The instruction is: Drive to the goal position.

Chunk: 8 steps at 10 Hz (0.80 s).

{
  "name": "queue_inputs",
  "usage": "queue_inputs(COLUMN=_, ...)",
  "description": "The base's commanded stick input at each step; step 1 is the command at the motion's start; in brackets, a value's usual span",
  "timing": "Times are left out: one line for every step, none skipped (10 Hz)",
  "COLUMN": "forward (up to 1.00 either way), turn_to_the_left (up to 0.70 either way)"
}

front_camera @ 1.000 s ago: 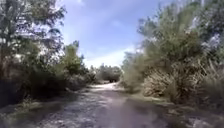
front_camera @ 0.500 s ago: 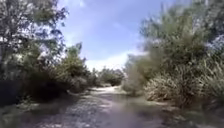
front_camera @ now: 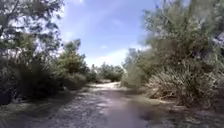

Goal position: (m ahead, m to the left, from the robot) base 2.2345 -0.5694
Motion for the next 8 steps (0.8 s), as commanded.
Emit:
queue_inputs(forward=0.5, turn_to_the_left=0.0)
queue_inputs(forward=0.5, turn_to_the_left=0.0)
queue_inputs(forward=0.5, turn_to_the_left=0.0)
queue_inputs(forward=0.5, turn_to_the_left=0.0)
queue_inputs(forward=0.5, turn_to_the_left=0.0)
queue_inputs(forward=0.5, turn_to_the_left=0.0)
queue_inputs(forward=0.5, turn_to_the_left=0.0)
queue_inputs(forward=0.5, turn_to_the_left=0.0)
